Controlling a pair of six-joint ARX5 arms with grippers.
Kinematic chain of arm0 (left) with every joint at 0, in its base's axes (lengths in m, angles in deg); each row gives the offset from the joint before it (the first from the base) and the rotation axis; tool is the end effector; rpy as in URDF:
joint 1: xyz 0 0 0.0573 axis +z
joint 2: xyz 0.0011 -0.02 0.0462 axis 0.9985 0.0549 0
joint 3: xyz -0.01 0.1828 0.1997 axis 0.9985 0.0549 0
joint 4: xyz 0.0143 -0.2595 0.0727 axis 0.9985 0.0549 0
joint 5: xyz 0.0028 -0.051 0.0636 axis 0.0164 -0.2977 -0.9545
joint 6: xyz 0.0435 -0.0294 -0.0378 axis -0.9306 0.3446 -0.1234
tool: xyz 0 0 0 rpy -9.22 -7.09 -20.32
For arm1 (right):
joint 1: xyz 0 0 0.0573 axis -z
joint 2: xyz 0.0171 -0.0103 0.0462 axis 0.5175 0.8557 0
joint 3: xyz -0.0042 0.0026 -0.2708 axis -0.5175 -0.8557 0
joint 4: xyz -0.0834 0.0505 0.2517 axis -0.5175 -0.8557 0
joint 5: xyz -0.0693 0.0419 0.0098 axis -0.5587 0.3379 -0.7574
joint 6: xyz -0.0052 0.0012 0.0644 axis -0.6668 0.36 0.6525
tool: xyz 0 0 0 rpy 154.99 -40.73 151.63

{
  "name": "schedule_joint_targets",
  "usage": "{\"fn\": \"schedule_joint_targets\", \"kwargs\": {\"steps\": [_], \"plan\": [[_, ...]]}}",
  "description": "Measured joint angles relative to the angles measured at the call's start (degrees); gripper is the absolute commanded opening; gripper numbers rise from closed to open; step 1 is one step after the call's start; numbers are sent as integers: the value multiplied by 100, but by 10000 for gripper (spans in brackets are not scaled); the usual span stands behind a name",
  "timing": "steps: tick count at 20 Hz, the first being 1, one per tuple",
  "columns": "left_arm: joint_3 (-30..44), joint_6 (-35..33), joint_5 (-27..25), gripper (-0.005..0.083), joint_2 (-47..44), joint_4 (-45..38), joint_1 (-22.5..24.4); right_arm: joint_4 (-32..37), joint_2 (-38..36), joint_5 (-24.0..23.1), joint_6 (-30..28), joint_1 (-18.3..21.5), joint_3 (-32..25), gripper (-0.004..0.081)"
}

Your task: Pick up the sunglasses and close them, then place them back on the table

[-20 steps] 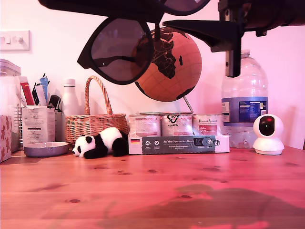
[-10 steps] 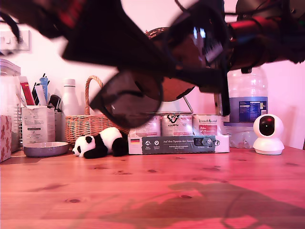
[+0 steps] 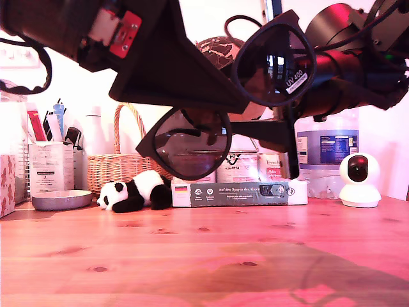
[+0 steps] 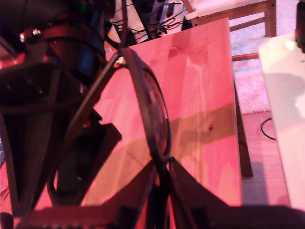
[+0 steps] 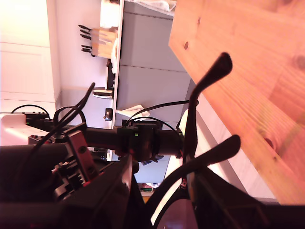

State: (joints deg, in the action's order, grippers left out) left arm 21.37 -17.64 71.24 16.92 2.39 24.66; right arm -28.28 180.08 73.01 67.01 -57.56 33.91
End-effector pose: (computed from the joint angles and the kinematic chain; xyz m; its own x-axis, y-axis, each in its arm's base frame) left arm 0.1155 -0.2287 0.1989 0.3384 -0.8545 -0.3942 0.9170 0.2055 0.3419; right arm 0.2619 0.1786 0.1718 -0.1804 0.9653 -0.1887 -0.2462 0.1415 0.9588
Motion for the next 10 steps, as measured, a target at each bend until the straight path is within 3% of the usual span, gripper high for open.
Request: {"fn": "schedule_joint_targets", "kwargs": {"steps": [10], "plan": [[144, -61, 70, -19, 37, -225, 282, -494, 7, -680, -428, -555, 98, 323]]}}
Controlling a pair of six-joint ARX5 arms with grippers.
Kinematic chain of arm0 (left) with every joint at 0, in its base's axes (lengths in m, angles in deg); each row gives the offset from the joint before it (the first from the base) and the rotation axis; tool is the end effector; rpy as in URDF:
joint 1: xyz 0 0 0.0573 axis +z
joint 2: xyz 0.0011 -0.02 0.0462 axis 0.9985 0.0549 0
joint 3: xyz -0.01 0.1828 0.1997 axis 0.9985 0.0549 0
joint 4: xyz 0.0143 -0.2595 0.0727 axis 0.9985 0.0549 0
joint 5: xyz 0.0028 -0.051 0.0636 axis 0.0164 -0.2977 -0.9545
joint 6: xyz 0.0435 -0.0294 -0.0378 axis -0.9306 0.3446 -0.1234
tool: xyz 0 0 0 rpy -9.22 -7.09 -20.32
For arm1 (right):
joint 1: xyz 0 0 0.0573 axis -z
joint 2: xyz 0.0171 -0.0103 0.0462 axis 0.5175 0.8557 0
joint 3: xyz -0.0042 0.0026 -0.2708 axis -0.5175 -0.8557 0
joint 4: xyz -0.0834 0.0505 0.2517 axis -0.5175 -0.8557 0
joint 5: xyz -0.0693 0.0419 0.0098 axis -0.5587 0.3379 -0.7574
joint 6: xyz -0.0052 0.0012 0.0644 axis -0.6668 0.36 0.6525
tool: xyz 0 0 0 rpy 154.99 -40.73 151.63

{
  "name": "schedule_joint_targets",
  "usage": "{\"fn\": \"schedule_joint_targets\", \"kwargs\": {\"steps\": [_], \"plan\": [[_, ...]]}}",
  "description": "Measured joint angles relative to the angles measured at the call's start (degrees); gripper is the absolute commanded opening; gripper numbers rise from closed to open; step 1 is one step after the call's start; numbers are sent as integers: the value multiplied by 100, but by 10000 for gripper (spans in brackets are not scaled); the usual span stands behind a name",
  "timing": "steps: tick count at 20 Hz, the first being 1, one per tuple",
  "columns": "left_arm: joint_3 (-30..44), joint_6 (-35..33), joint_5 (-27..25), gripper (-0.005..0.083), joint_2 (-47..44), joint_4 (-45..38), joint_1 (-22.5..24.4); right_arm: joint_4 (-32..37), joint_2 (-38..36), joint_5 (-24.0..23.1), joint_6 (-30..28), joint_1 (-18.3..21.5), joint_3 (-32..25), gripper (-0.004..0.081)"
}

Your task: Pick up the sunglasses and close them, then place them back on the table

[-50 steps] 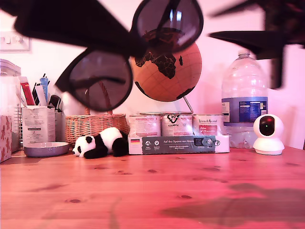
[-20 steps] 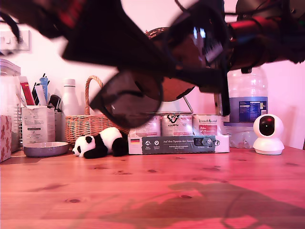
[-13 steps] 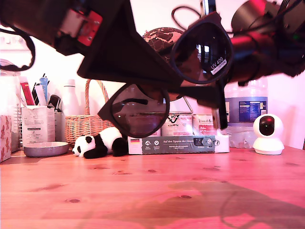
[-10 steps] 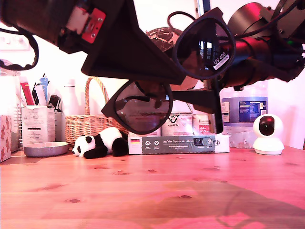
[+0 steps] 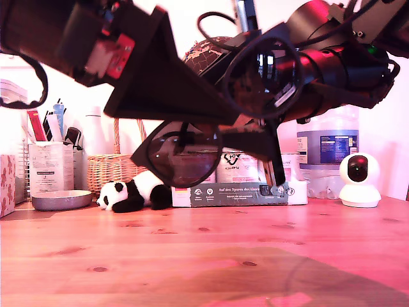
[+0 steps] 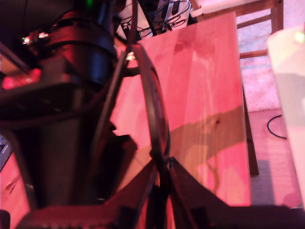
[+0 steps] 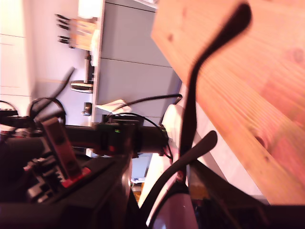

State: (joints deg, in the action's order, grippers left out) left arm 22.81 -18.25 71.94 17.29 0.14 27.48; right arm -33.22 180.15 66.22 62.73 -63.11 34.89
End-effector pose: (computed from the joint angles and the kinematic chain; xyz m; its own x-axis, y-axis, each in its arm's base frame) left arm 0.1254 -0.2217 0.1926 0.3705 -0.8445 -0.3866 0.9065 0.2381 0.3486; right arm 0.2472 0.2030 0.1675 -0.1889 0.9423 -0.2763 -0.2923 0.2147 0.9319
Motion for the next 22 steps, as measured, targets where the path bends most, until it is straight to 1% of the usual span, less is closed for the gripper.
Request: {"fn": "schedule_joint_targets", "kwargs": {"steps": [3, 5, 8, 10, 13, 14, 18, 20, 22], "plan": [[4, -35, 37, -19, 26, -2, 77, -39, 0, -138, -151, 9, 22, 323], [4, -42, 35, -19, 26, 0, 109, -9, 0, -260, -173, 101, 31, 323], [-94, 17, -33, -19, -31, -170, 229, 61, 70, -498, -341, 433, -15, 323], [-129, 35, -48, -19, -90, -125, 247, 61, 120, -564, -339, 756, -15, 323], [-129, 35, -46, -19, -92, -83, 251, 61, 122, -601, -341, 1115, -13, 323], [-129, 35, -46, -19, -92, -83, 251, 61, 122, -601, -341, 1163, -13, 323], [-129, 35, -46, -19, -92, -83, 251, 81, 122, -599, -341, 1154, -13, 323], [-129, 35, -22, -19, -92, -26, 251, 232, 122, -601, -341, 1154, -13, 323], [-129, 92, 291, -19, -92, -20, 256, 490, 122, -592, -345, 1154, -7, 323]]}}
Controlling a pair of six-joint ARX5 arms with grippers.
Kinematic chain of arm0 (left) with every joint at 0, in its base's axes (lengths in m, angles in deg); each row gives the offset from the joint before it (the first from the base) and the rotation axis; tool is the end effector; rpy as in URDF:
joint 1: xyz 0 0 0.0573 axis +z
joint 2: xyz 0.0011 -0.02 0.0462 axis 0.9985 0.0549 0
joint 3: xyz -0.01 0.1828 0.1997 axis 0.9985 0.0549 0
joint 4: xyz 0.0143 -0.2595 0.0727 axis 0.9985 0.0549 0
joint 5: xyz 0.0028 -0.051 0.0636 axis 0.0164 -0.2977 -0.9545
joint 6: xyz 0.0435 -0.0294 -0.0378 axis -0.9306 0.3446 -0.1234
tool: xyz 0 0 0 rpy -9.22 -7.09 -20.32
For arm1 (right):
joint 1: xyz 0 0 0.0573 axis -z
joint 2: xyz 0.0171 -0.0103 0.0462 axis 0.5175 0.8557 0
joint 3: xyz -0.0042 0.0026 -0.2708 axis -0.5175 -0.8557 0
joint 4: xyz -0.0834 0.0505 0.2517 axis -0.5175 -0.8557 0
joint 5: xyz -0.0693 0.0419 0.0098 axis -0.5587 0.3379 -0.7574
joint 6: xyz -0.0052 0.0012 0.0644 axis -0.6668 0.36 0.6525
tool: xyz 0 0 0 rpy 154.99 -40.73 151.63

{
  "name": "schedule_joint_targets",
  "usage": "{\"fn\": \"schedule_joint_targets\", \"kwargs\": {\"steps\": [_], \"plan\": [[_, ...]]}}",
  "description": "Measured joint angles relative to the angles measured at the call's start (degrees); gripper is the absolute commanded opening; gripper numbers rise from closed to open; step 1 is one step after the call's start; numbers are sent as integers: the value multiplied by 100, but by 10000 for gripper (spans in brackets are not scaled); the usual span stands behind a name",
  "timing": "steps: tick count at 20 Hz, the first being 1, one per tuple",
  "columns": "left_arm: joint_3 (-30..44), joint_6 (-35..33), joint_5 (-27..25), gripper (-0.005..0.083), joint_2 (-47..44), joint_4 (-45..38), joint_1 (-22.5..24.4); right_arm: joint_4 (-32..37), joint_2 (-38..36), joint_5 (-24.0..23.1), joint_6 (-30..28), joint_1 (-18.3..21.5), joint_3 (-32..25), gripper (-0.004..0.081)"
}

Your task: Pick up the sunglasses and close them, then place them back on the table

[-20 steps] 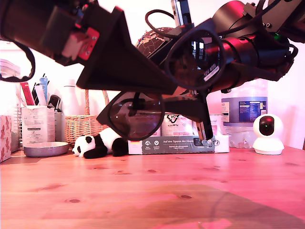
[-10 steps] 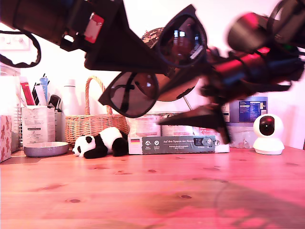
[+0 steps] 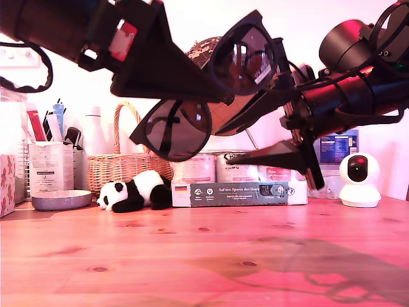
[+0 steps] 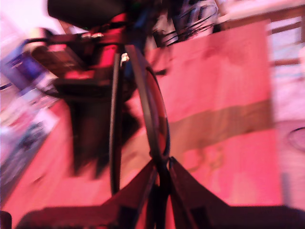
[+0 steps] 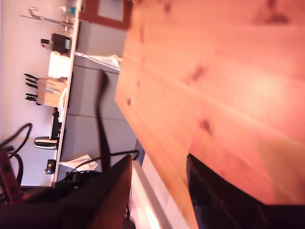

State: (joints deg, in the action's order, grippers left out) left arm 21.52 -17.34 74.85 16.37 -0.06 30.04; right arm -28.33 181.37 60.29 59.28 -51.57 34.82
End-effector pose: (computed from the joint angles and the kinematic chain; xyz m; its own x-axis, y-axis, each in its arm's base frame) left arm 0.1341 -0.2185 0.2048 0.3707 -0.8622 -0.3454 0.9082 0.2586 0.3292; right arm 0.2920 0.1504 0.1643 0.1055 0.9457 -0.3073 -0.3497 0.3246 0.8788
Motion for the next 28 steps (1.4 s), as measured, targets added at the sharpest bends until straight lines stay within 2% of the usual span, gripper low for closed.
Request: {"fn": "schedule_joint_targets", "kwargs": {"steps": [2, 4, 5, 7, 11, 20, 24, 28], "plan": [[0, 214, 431, -19, 0, -37, -4, 481, 4, 284, -96, 2, 33, 324], [0, 813, 940, -19, 0, -140, 37, 887, 4, 962, -420, -9, 72, 340], [0, 874, 1086, -19, 0, -260, 74, 940, 4, 1034, -431, -33, 83, 343], [-2, 1283, 1193, -19, 0, -551, 214, 922, 4, 1049, -452, -33, 83, 359], [-2, 1475, 1235, -19, 0, -730, 387, 876, 4, 1023, -452, -31, 83, 426], [-2, 1648, 1408, -19, 0, -1078, 400, 844, 4, 678, -501, -33, 83, 426], [-2, 1770, 1593, -19, 0, -1182, 398, 883, 4, 710, -468, -72, 96, 426], [-2, 1784, 1663, -19, 0, -1178, 376, 942, 7, 949, -468, -308, 330, 425]]}}
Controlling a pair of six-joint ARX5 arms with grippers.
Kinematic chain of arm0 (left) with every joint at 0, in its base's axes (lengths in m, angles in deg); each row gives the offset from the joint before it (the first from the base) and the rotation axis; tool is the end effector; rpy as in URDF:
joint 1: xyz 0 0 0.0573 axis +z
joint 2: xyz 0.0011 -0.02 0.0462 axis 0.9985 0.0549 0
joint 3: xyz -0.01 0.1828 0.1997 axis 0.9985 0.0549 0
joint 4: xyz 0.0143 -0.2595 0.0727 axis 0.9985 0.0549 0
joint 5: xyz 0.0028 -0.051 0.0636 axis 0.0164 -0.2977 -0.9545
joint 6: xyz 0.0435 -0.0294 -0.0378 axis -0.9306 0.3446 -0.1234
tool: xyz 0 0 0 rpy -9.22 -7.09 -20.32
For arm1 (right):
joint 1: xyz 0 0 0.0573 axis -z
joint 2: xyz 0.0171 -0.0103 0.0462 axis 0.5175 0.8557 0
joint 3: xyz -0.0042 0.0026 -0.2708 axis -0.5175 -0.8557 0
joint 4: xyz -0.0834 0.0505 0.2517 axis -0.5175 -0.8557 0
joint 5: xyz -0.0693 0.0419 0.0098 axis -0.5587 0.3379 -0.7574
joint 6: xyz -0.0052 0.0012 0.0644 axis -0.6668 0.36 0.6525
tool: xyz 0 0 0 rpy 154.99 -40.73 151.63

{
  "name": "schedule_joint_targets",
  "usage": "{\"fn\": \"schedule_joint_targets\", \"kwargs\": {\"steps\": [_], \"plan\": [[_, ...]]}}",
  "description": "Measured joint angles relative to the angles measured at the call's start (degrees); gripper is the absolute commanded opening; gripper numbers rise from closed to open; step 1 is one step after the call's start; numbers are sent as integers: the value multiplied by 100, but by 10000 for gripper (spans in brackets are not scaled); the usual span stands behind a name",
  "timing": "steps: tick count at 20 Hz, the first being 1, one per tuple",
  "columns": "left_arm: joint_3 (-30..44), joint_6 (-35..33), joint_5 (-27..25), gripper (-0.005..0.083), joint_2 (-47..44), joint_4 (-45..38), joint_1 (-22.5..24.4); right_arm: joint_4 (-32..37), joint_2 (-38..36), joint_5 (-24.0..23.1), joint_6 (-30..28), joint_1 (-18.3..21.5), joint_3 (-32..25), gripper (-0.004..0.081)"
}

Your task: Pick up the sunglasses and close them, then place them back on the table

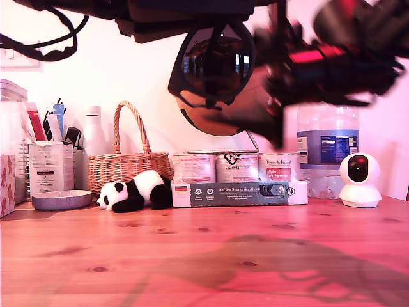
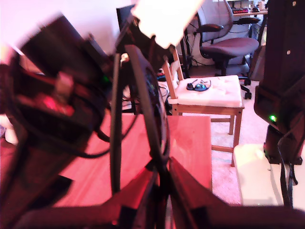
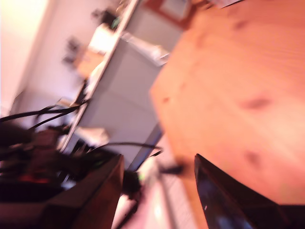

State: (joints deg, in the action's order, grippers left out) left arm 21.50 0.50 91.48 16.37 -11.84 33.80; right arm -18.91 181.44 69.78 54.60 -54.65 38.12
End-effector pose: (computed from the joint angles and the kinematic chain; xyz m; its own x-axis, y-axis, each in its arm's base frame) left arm 0.1392 -0.2184 0.2280 0.1848 -0.9733 -0.1358 0.9827 0.1809 0.0403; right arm 0.2936 0.1740 0.1972 -0.0477 0.9878 -0.1484 -0.6090 0.0890 0.7882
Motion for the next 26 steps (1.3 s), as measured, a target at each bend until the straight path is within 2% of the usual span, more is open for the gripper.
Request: {"fn": "schedule_joint_targets", "kwargs": {"steps": [3, 10, 12, 18, 21, 25, 26], "plan": [[-4, -4, 4, -19, 0, 129, -4, 35, 0, 282, 28, -26, 181, 423], [-4, -85, 61, -19, 2, 343, 122, -92, 0, 1587, 334, -28, 229, 423], [-4, -168, 63, -19, 4, 442, 203, -227, 0, 2090, 422, -35, 234, 422], [-7, -590, 81, -19, 83, 857, 426, -321, 0, 2162, 459, -94, 234, 421], [-7, -621, 59, -19, 404, 953, 695, -321, 0, 2179, 459, -98, 234, 421], [-4, -767, 83, -19, 603, 957, 841, -238, 0, 2142, 323, -87, 238, 421], [-4, -800, 61, -19, 603, 960, 868, -184, 0, 1985, 302, -79, 240, 421]]}}
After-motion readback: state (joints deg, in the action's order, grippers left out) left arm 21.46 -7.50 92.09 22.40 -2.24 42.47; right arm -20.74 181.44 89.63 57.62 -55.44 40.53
